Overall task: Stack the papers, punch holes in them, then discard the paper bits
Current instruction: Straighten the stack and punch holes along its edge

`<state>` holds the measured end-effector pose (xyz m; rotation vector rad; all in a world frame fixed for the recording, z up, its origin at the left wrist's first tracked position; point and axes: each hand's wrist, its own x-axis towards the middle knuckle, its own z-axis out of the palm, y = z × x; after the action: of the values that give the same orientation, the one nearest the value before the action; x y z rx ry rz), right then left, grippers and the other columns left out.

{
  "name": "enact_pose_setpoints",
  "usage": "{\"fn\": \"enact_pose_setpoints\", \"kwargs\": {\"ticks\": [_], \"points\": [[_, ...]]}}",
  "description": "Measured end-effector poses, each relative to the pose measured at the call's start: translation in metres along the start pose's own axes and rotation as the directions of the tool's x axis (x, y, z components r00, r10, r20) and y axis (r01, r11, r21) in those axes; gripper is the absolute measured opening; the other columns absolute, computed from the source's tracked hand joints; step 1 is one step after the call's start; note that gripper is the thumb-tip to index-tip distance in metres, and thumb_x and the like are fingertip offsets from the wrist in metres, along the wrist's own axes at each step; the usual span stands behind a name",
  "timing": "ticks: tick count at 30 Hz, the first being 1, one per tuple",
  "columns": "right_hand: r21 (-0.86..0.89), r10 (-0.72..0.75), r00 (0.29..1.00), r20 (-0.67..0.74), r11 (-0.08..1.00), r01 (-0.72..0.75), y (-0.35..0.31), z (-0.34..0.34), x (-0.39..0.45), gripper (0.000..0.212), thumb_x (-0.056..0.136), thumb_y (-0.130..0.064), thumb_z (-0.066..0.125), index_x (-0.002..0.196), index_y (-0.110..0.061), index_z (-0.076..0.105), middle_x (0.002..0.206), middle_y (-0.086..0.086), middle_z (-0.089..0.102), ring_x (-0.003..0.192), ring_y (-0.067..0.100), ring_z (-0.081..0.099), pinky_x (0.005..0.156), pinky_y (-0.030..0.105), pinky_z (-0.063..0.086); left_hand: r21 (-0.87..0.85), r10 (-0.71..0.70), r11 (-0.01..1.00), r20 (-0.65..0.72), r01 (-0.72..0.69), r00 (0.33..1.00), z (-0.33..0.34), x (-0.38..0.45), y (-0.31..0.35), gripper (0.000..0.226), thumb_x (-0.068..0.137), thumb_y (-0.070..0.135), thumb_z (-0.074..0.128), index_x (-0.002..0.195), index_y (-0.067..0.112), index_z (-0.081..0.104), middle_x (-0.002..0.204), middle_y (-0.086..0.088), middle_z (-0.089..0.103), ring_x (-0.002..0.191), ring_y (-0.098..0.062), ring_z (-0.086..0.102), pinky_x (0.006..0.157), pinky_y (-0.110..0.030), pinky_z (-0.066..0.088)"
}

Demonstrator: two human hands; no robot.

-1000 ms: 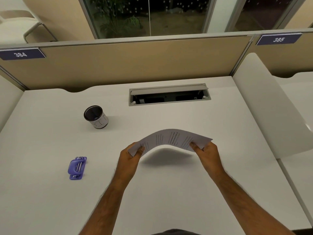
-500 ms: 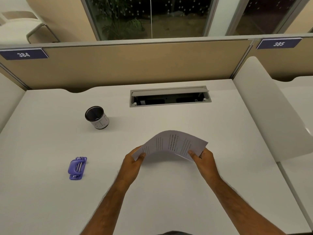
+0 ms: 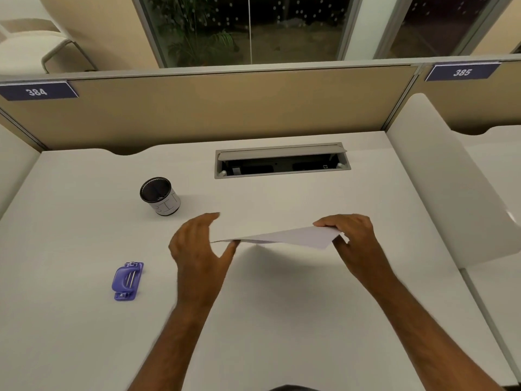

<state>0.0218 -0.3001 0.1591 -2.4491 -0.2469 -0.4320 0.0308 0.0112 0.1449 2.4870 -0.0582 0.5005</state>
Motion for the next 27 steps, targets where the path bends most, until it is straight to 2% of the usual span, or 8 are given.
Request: {"fn": "enact_pose_setpoints", "kwargs": {"ticks": [3, 6, 9, 13, 16, 18, 21, 27], "points": [[-0.071, -0.138, 0.990, 0.039, 0.988, 0.140, -0.012, -0.010, 0.009, 0.032, 0.093, -0.024, 0.048, 0.105, -0.013, 0.076, 0.105, -0.002, 0.077, 0.097, 0.022, 0.071, 0.094, 0.035, 0.038, -0.044, 0.150, 0.988, 0.118, -0.146, 0.982, 0.000, 0.004, 0.023, 0.057, 0.081, 0.041, 0.083, 0.132, 0.030, 0.059, 0.133, 0.012, 0.061, 0.137, -0.017, 0.046, 0.114, -0.035, 0.026], [-0.078, -0.206, 0.977, 0.049, 0.975, 0.210, -0.023, -0.014, 0.014, 0.021, 0.093, -0.016, 0.059, 0.105, -0.012, 0.075, 0.106, -0.002, 0.077, 0.098, 0.022, 0.072, 0.094, 0.039, 0.041, -0.218, 0.255, 0.952, 0.163, -0.217, 0.953, 0.003, 0.008, 0.040, 0.032, 0.082, 0.022, 0.083, 0.113, 0.025, 0.076, 0.116, 0.011, 0.075, 0.119, -0.011, 0.063, 0.103, -0.030, 0.044], [-0.049, -0.187, 0.982, -0.029, 0.981, 0.185, -0.026, -0.017, 0.016, 0.028, 0.090, -0.014, 0.069, 0.118, -0.015, 0.069, 0.125, 0.001, 0.070, 0.119, 0.022, 0.065, 0.102, 0.041, 0.039, -0.421, 0.124, 0.907, 0.293, 0.011, 0.948, 0.004, 0.010, 0.046, 0.022, 0.088, 0.014, 0.067, 0.098, 0.028, 0.080, 0.098, 0.018, 0.078, 0.096, -0.001, 0.069, 0.079, -0.017, 0.051], [0.253, 0.224, 0.972, -0.074, 0.947, -0.199, -0.022, -0.015, 0.015, 0.088, 0.076, -0.036, 0.083, 0.150, -0.025, 0.035, 0.157, -0.002, 0.040, 0.140, 0.009, 0.038, 0.115, 0.027, 0.031, -0.515, -0.043, 0.815, 0.406, 0.267, 0.913, 0.002, 0.007, 0.045, 0.014, 0.098, 0.035, 0.067, 0.097, 0.046, 0.076, 0.092, 0.023, 0.076, 0.087, 0.003, 0.068, 0.069, -0.005, 0.045], [0.438, 0.424, 0.906, 0.016, 0.811, -0.387, -0.017, -0.010, 0.013, 0.102, 0.068, -0.039, 0.087, 0.149, -0.034, 0.027, 0.159, -0.005, 0.034, 0.141, 0.013, 0.040, 0.112, 0.026, 0.036, -0.586, -0.096, 0.735, 0.408, 0.341, 0.908, 0.000, 0.009, 0.041, 0.007, 0.095, 0.044, 0.068, 0.095, 0.047, 0.075, 0.092, 0.020, 0.077, 0.088, 0.001, 0.070, 0.071, -0.010, 0.053], [0.538, 0.416, 0.900, 0.134, 0.732, -0.418, -0.012, -0.008, 0.013, 0.092, 0.068, -0.040, 0.089, 0.142, -0.039, 0.035, 0.153, -0.006, 0.047, 0.136, 0.015, 0.050, 0.110, 0.030, 0.043, -0.611, -0.131, 0.689, 0.425, 0.391, 0.896, -0.001, 0.010, 0.038, 0.008, 0.092, 0.048, 0.070, 0.098, 0.046, 0.075, 0.095, 0.018, 0.078, 0.089, -0.003, 0.072, 0.074, -0.015, 0.057], [0.598, 0.317, 0.906, 0.281, 0.681, -0.423, -0.013, -0.002, 0.014, 0.058, 0.068, -0.049, 0.088, 0.119, -0.051, 0.058, 0.125, -0.014, 0.071, 0.114, 0.011, 0.069, 0.096, 0.034, 0.058, -0.649, -0.160, 0.626, 0.434, 0.431, 0.886, -0.001, 0.010, 0.039, 0.011, 0.089, 0.045, 0.072, 0.098, 0.049, 0.076, 0.096, 0.018, 0.078, 0.089, -0.003, 0.072, 0.070, -0.011, 0.055], [0.691, 0.367, 0.917, 0.156, 0.623, -0.367, -0.027, 0.014, 0.010, 0.025, 0.080, -0.046, 0.081, 0.104, -0.042, 0.074, 0.103, -0.013, 0.078, 0.092, 0.010, 0.075, 0.074, 0.016, 0.057, -0.665, -0.219, 0.594, 0.408, 0.453, 0.886, 0.007, 0.008, 0.037, 0.013, 0.092, 0.035, 0.075, 0.102, 0.042, 0.077, 0.098, 0.017, 0.078, 0.092, -0.004, 0.073, 0.072, -0.009, 0.054]]}}
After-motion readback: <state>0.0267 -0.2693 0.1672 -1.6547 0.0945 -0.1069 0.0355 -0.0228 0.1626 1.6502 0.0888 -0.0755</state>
